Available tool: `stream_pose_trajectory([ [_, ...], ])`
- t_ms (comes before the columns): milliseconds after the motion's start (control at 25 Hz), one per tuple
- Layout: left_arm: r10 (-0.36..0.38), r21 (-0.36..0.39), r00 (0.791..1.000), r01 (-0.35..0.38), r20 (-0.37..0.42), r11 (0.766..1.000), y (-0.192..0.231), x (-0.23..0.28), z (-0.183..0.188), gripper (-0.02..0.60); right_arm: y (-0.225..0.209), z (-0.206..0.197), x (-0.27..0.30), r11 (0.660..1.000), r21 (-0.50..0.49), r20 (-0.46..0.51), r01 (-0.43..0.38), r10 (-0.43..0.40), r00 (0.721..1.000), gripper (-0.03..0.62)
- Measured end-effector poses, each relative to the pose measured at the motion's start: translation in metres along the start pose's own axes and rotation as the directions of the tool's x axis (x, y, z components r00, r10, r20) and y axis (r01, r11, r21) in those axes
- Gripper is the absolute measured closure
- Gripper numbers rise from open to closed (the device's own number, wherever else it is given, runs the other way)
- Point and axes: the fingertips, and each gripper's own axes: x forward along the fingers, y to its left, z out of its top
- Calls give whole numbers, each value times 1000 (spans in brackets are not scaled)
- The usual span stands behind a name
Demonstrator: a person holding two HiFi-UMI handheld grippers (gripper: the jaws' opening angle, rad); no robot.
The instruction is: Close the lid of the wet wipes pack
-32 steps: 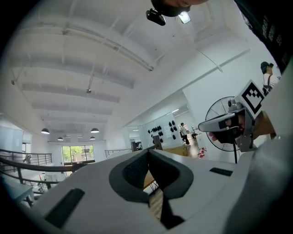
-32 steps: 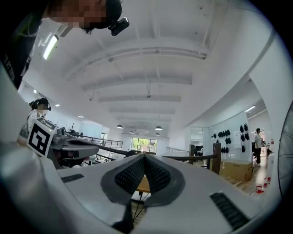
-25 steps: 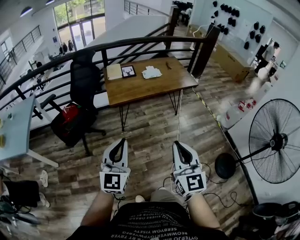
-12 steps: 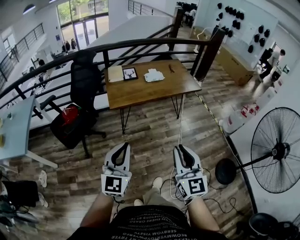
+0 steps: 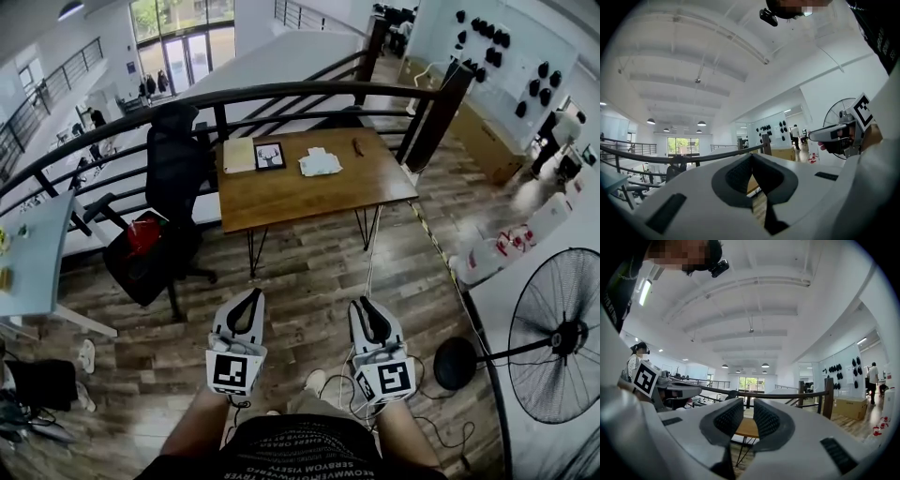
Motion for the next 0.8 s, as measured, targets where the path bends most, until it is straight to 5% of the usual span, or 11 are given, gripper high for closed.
stream_pose_trajectory([
  [800,51,0,999,-51,-8,999,-22,136,13,555,-124,2,75,996,15,6,-86,86,996,494],
])
